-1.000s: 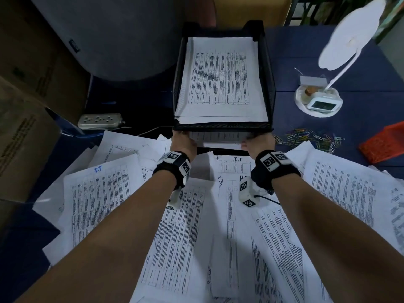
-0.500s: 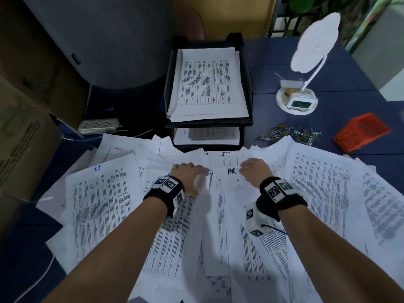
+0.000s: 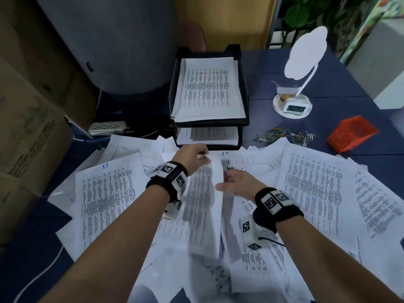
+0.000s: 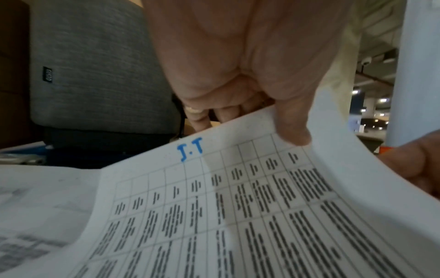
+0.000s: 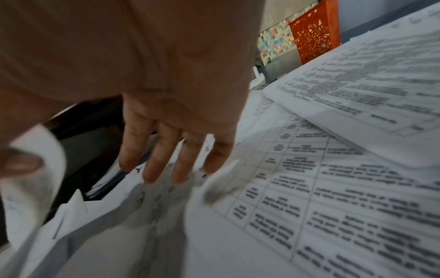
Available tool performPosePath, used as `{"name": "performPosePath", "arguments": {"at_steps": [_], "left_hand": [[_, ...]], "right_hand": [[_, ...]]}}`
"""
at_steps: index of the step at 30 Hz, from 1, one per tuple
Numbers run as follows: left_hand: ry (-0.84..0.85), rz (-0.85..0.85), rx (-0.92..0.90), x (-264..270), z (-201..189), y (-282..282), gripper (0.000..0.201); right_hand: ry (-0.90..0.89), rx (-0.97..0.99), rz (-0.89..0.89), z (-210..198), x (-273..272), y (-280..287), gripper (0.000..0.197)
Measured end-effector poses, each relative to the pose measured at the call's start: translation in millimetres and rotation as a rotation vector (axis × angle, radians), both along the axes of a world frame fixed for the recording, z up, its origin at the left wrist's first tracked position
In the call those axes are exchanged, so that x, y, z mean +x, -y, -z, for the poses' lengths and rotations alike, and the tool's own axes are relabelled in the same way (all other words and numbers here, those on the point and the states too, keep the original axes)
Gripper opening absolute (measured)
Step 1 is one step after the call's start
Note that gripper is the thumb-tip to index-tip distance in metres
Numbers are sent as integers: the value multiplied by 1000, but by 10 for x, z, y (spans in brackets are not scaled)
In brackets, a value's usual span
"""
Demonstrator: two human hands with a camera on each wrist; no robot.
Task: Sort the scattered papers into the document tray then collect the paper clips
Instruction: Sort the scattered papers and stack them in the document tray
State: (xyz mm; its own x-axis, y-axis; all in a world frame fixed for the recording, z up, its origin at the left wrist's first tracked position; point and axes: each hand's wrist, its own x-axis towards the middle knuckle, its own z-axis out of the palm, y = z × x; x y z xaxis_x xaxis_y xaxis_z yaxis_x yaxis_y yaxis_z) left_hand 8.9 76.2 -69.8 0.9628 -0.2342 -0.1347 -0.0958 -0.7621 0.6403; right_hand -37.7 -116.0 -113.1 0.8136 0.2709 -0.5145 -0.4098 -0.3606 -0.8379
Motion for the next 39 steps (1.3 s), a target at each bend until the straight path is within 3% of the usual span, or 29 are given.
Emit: {"name": "performPosePath", "arguments": {"at_steps": [3,6,9,13,17,23,26,29,33,35,39], "left_hand": [[83,-76,-75,-24,21,-22,25],[151,-254,118,-109,168,-242,39],[-122,-533,449,-296,415,-581,52],[-402,-738,507,-536,750,-1005,67],[-399,-733,511,-588,865,-1120,70],[-433,-588,547,-572,753,-1151,42],[-439,-536,633,-531,636,-1112,35],[-344,-497,567,-475,465,-965,36],[-249,-443,204,-474,218,-544,24],[-262,-404,-10,-518,166,-278,12],[-340,-223,-206,-594,215,56,22]], "right_hand": [[71,-121,96,30,41,-45,11],[153,-374,40,96,92,15,15],[122,-494,-100,183,61,73,7],[41,-401,-28,336,53,68,9],[-21,-331,89,430,151,55,21],[-34,-372,73,412,177,13,10],[-39,-397,53,376,165,-8,15],[-36,-399,44,362,156,7,16],[-40,-416,21,336,156,3,24],[-42,-418,27,326,151,1,25],[-45,-428,10,319,136,22,14]]}}
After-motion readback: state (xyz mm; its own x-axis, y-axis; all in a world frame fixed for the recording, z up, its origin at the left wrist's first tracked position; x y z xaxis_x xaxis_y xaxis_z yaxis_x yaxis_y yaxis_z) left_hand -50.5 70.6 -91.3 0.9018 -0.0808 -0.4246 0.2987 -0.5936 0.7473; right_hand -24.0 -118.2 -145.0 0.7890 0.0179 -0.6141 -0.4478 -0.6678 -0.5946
